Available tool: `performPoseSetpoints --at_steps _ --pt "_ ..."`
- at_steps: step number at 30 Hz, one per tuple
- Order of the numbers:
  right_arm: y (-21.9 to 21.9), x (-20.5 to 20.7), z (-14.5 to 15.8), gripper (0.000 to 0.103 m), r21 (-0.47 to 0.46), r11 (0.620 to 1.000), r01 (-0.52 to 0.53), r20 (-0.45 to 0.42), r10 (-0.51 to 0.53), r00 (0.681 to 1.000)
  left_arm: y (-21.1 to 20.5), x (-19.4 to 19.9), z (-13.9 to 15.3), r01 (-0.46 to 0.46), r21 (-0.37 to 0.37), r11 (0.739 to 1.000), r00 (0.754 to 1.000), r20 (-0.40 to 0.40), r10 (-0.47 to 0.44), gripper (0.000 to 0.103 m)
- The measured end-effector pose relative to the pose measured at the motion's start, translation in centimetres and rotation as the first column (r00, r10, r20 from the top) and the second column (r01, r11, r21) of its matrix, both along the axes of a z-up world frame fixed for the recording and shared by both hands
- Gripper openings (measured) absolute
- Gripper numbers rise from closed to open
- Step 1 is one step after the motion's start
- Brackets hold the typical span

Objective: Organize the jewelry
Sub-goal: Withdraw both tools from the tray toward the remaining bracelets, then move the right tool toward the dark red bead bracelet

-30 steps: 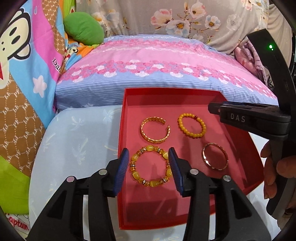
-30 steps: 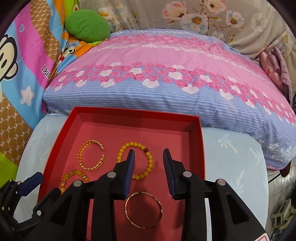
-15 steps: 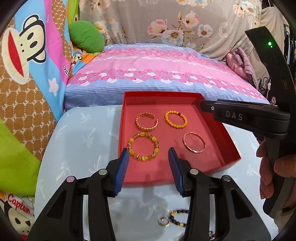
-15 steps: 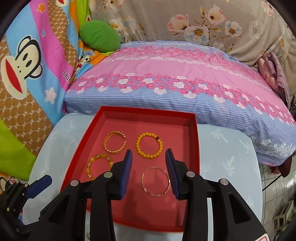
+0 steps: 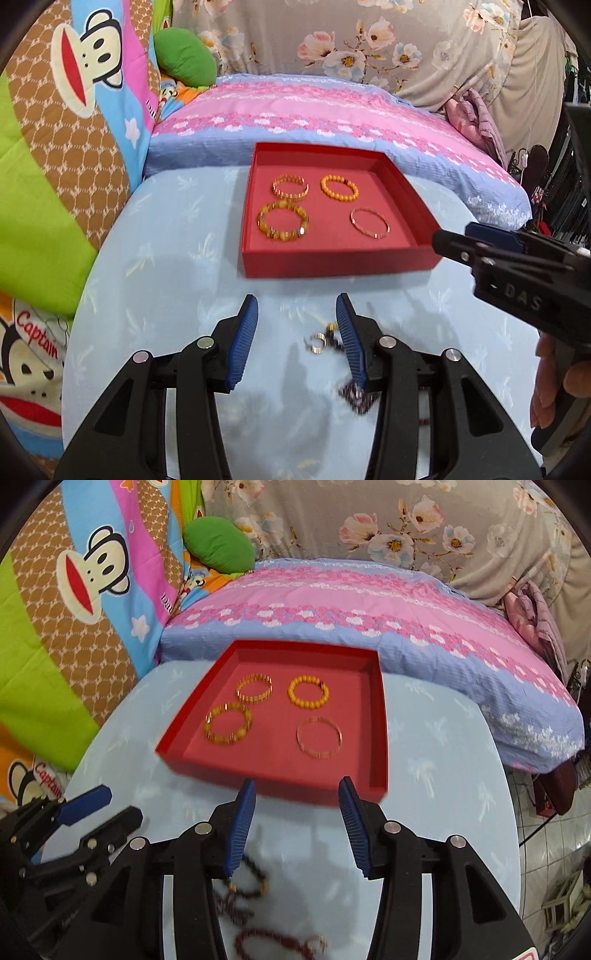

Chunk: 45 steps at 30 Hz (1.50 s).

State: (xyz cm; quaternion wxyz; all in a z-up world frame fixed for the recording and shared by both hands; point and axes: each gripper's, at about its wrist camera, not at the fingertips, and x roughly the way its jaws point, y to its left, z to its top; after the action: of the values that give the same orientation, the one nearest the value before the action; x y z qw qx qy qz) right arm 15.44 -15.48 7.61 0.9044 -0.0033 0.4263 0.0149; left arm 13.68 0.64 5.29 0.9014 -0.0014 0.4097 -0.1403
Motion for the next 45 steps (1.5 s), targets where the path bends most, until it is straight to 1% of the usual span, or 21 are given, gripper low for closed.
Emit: performPoseSetpoints --at_steps 4,6,9,14,17,21,25,28,32,35,37,39,41,42,45 --pt "-0.3 -3.2 -1.4 0.047 -0.005 1.000 0.002 -0.028 -0.002 1.000 0.3 -1.9 -1.4 -0.001 0.023 1.000 0.999 -0.033 0.002 0.042" --pt "-0.4 -4.7 -2.2 0.049 -0.011 1.000 0.006 -0.044 -0.007 0.999 0.4 -2.8 -2.1 0.001 0.029 1.000 0.999 -0.048 0.000 0.042" --pt "-0.6 -6.7 -3.3 0.050 -0.016 1.000 0.017 -0.065 -0.018 0.998 0.3 -4.1 -2.9 0.008 0.038 0.999 0.998 -0.064 -0.006 0.042" --pt "-1.7 -9.2 -5.5 0.050 0.008 0.998 0.055 -0.115 -0.054 0.992 -0.1 -5.5 -4.0 0.019 0.030 0.999 0.996 -0.090 -0.016 0.042" --pt "-2.2 -10.0 -6.5 0.050 0.023 0.997 0.077 -0.140 -0.073 0.987 -0.7 -6.0 -4.3 0.030 0.031 0.999 0.995 -0.095 -0.027 0.042" --pt "-2.3 -10.4 -7.3 0.050 0.024 0.996 0.089 -0.149 -0.085 0.985 -1.4 -6.2 -4.3 0.041 0.034 0.999 0.995 -0.092 -0.037 0.042" --pt "-1.8 -10.5 -7.9 0.050 0.003 0.997 0.079 -0.151 -0.078 0.985 -1.7 -6.3 -4.5 0.042 0.048 0.998 0.995 -0.089 -0.038 0.042" --pt "-1.6 -10.4 -8.4 0.048 0.005 0.997 0.076 -0.157 -0.074 0.985 -1.7 -6.3 -4.6 0.037 0.046 0.998 0.995 -0.096 -0.032 0.042" --pt "-1.4 -10.3 -9.1 0.036 0.012 0.997 0.073 -0.176 -0.069 0.982 -1.6 -6.2 -4.8 0.033 0.045 0.998 0.994 -0.101 -0.028 0.042" --pt "-1.3 -10.4 -9.2 0.033 -0.002 0.998 0.071 -0.168 -0.070 0.983 -1.7 -6.1 -4.9 0.031 0.040 0.999 0.994 -0.105 -0.026 0.042" --pt "-1.4 -10.4 -9.2 0.028 -0.001 0.998 0.068 -0.168 -0.067 0.984 -1.8 -5.9 -5.0 0.034 0.032 0.999 0.994 -0.110 -0.030 0.042" --pt "-1.5 -10.5 -9.1 0.015 0.003 0.998 0.067 -0.169 -0.065 0.983 -2.0 -5.8 -5.1 0.039 0.029 0.999 0.993 -0.111 -0.036 0.043" --pt "-1.6 -10.5 -9.1 0.010 0.009 0.998 0.069 -0.172 -0.066 0.983 -2.3 -5.7 -5.2 0.048 0.027 0.998 0.993 -0.111 -0.045 0.044" --pt "-1.7 -10.5 -9.1 0.008 0.013 0.997 0.070 -0.173 -0.067 0.983 -2.5 -5.6 -5.2 0.052 0.026 0.998 0.993 -0.112 -0.049 0.044" --pt "-1.9 -10.5 -9.1 0.008 0.023 0.997 0.071 -0.175 -0.066 0.982 -3.2 -5.2 -5.6 0.069 0.022 0.997 0.991 -0.117 -0.066 0.044"
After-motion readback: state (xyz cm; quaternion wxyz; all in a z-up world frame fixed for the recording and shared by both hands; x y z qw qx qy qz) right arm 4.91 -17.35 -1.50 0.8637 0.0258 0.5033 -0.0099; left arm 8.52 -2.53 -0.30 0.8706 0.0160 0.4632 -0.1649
